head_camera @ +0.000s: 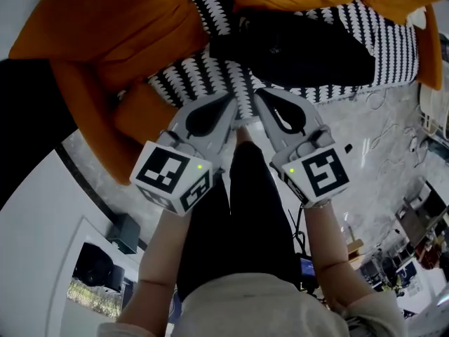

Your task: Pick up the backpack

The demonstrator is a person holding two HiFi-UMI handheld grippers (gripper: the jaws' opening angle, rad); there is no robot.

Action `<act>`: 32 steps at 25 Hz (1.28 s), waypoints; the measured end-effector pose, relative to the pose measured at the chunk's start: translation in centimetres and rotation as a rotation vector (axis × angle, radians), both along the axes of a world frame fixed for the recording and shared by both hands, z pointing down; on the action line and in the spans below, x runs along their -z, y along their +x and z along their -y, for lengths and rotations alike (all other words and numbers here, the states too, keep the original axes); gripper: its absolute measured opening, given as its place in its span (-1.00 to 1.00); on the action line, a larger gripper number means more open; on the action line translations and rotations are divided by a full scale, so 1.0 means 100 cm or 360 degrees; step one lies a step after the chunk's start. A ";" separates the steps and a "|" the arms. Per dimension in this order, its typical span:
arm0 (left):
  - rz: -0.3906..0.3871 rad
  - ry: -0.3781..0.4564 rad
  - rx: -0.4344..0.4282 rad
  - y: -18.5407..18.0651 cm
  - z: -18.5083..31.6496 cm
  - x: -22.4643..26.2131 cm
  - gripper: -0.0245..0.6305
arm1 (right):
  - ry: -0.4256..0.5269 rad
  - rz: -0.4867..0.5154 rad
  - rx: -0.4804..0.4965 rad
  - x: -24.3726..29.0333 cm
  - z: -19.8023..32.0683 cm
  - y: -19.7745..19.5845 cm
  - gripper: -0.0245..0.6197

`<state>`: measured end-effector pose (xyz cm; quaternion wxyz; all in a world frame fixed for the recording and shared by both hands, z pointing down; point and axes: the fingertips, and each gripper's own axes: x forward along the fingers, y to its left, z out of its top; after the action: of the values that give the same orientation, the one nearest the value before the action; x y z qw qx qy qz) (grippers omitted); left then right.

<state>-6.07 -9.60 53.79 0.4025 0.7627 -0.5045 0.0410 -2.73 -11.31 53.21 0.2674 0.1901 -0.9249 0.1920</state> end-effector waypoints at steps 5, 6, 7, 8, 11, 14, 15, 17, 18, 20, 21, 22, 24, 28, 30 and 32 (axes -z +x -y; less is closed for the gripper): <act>-0.0018 -0.0059 0.0002 0.010 0.001 -0.020 -0.91 | 0.0023 -0.0048 0.0005 -0.017 0.006 0.003 -0.91; -0.0016 -0.0067 0.0008 0.011 0.002 -0.024 -0.91 | 0.0034 -0.0066 -0.0003 -0.022 0.009 0.005 -0.91; -0.0008 -0.0070 0.0022 0.011 0.003 -0.026 -0.91 | 0.0052 -0.0091 -0.0006 -0.026 0.011 0.007 -0.91; 0.0003 -0.0070 0.0039 0.010 0.004 -0.027 -0.91 | 0.0069 -0.0118 -0.0008 -0.032 0.013 0.009 -0.91; 0.0006 -0.0096 0.0058 0.015 0.001 -0.037 -0.91 | 0.0077 -0.0161 -0.0042 -0.050 0.018 0.016 -0.91; -0.0013 -0.0141 0.0046 0.020 0.003 -0.062 -0.91 | 0.0067 -0.0188 -0.0066 -0.077 0.026 0.017 -0.91; -0.0016 -0.0152 0.0051 0.020 0.005 -0.069 -0.91 | 0.0059 -0.0202 -0.0071 -0.085 0.028 0.017 -0.91; -0.0019 -0.0159 0.0072 0.021 0.010 -0.077 -0.91 | 0.0057 -0.0223 -0.0077 -0.097 0.032 0.019 -0.91; -0.0017 -0.0157 0.0083 0.021 0.012 -0.078 -0.91 | 0.0069 -0.0227 -0.0078 -0.099 0.034 0.021 -0.91; -0.0014 -0.0152 0.0096 0.023 0.014 -0.077 -0.91 | 0.0098 -0.0227 -0.0090 -0.100 0.038 0.025 -0.91; -0.0016 -0.0153 0.0098 0.023 0.016 -0.079 -0.91 | 0.0104 -0.0227 -0.0093 -0.102 0.040 0.025 -0.91; -0.0018 -0.0155 0.0100 0.022 0.019 -0.081 -0.91 | 0.0103 -0.0232 -0.0092 -0.105 0.042 0.024 -0.48; -0.0018 -0.0158 0.0112 0.017 0.025 -0.088 -0.91 | 0.0106 -0.0260 -0.0091 -0.114 0.049 0.019 -0.37; -0.0023 -0.0167 0.0121 0.014 0.029 -0.093 -0.91 | 0.0175 -0.0335 -0.0114 -0.121 0.058 0.018 -0.18; -0.0026 -0.0181 0.0113 0.016 0.027 -0.095 -0.91 | 0.0200 -0.0366 -0.0085 -0.124 0.060 0.018 -0.09; -0.0024 -0.0209 0.0113 0.019 0.025 -0.101 -0.91 | 0.0220 -0.0405 -0.0014 -0.132 0.060 0.017 -0.07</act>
<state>-4.18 -12.07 63.88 0.4567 0.7166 -0.5243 0.0540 -0.99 -17.29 66.43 0.3679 0.2348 -0.8938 0.1034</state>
